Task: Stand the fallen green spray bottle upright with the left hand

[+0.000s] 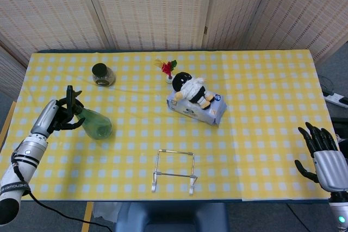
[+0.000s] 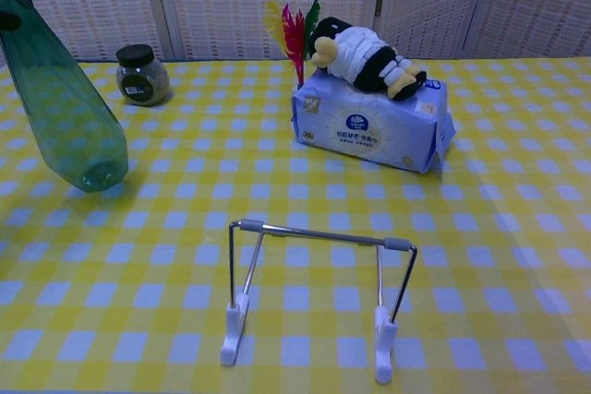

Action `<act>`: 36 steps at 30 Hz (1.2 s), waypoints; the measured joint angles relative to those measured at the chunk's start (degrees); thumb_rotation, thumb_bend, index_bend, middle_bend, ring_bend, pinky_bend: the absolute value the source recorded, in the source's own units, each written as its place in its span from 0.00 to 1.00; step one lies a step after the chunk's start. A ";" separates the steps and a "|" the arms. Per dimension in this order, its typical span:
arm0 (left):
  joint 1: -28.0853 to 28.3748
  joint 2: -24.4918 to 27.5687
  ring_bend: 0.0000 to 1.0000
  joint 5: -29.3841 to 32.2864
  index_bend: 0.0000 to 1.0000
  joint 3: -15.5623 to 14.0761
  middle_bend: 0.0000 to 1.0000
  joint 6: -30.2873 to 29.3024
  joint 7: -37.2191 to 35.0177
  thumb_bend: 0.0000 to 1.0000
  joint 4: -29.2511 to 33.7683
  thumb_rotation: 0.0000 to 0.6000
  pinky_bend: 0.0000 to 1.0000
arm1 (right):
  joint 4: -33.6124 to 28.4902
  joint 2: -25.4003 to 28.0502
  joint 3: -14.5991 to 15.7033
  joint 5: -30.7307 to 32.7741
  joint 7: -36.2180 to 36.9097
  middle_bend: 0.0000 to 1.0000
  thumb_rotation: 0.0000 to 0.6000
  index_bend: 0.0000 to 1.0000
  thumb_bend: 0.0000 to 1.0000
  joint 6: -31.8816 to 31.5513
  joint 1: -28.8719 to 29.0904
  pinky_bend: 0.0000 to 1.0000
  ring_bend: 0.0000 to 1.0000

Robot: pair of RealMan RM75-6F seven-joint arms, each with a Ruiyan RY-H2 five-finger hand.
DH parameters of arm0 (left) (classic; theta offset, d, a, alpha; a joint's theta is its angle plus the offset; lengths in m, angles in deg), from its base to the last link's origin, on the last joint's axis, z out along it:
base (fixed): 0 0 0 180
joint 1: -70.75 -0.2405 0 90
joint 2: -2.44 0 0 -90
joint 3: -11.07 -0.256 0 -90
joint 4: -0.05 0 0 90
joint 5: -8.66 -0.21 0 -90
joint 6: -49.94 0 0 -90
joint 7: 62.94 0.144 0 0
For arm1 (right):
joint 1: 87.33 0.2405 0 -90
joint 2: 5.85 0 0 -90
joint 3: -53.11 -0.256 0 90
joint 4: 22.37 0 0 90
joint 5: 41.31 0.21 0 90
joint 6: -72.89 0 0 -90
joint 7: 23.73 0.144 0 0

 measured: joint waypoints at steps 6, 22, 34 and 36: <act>1.13 0.26 1.00 1.22 0.69 -0.68 1.00 2.27 -1.31 0.53 -2.31 1.00 1.00 | 0.08 -0.02 -0.10 0.13 0.16 0.00 1.00 0.00 0.36 -0.20 -0.07 0.00 0.00; 1.94 -1.64 1.00 -1.59 0.68 -3.05 1.00 2.14 -2.16 0.53 -5.89 1.00 1.00 | 0.15 -0.33 -0.24 0.53 -0.50 0.00 1.00 0.00 0.36 -0.01 0.06 0.00 0.00; 1.51 -3.64 1.00 -5.92 0.59 -4.17 1.00 0.38 -3.47 0.39 -7.31 1.00 1.00 | 0.33 -0.50 -0.30 0.31 -0.59 0.00 1.00 0.00 0.36 -0.44 -0.02 0.00 0.00; 1.51 -3.85 1.00 -6.19 0.59 -4.32 1.00 0.42 -3.71 0.38 -7.58 1.00 1.00 | 0.40 -0.57 -0.28 0.24 -0.62 0.00 1.00 0.00 0.36 -0.51 -0.04 0.00 0.00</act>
